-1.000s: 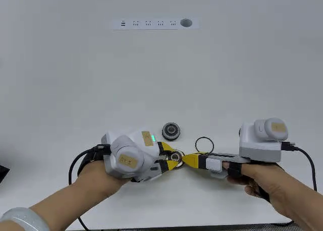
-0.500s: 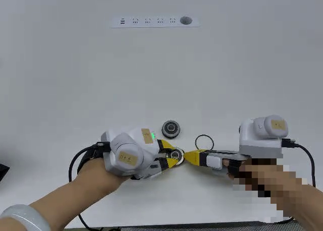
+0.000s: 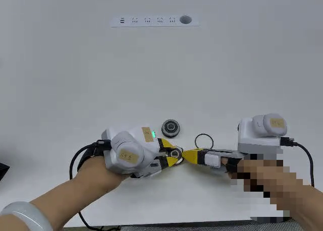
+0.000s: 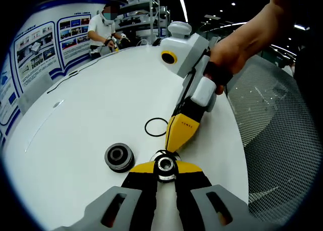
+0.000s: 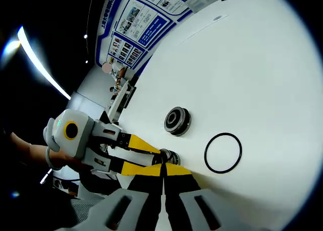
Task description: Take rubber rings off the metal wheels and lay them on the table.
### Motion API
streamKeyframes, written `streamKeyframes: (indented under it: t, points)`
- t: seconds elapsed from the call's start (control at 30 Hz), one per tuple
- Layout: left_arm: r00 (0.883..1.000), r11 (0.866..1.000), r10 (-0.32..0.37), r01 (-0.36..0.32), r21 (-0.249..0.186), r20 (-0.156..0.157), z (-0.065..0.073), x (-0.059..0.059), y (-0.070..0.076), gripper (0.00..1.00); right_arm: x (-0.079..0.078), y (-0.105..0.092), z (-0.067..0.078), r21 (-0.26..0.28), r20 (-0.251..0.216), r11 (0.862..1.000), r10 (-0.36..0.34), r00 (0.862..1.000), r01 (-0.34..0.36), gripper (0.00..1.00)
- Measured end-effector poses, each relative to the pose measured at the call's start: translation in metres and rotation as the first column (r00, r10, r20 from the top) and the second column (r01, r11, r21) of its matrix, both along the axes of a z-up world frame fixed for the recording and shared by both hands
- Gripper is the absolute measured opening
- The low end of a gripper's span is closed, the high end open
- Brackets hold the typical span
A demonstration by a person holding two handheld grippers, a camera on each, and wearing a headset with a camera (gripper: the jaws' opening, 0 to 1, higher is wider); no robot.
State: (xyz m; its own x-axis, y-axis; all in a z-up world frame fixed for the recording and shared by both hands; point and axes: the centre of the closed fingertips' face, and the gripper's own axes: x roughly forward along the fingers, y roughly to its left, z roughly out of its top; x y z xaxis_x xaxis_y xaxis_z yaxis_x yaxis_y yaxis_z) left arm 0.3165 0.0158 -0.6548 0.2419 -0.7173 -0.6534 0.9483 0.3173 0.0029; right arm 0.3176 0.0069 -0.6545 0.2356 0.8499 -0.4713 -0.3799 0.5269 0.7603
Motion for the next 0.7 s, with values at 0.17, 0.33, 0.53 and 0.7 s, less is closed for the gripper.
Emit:
streamKeyframes:
  t: [0.17, 0.33, 0.53, 0.7]
  points:
    - [1.0, 1.0, 0.001, -0.001, 0.0, -0.001, 0.0006, -0.0002, -0.0003, 0.12, -0.0002, 0.0006, 0.0006, 0.002, 0.001, 1.0, 0.001, 1.0, -0.001, 0.01]
    - [1.0, 1.0, 0.0, 0.0, 0.006, -0.002, 0.0006, -0.0004, -0.0005, 0.12, -0.0004, 0.0015, 0.0016, 0.004, -0.001, 1.0, 0.0, 1.0, 0.0, 0.01]
    - [1.0, 1.0, 0.002, -0.002, 0.004, -0.003, 0.0003, -0.0001, -0.0002, 0.12, -0.0007, 0.0039, 0.0041, 0.012, -0.001, 1.0, 0.004, 1.0, -0.004, 0.01]
    - [1.0, 1.0, 0.0, 0.0, 0.004, -0.003, -0.0003, 0.0002, 0.0003, 0.12, -0.0009, 0.0066, 0.0075, 0.03, -0.003, 1.0, 0.004, 1.0, -0.004, 0.01]
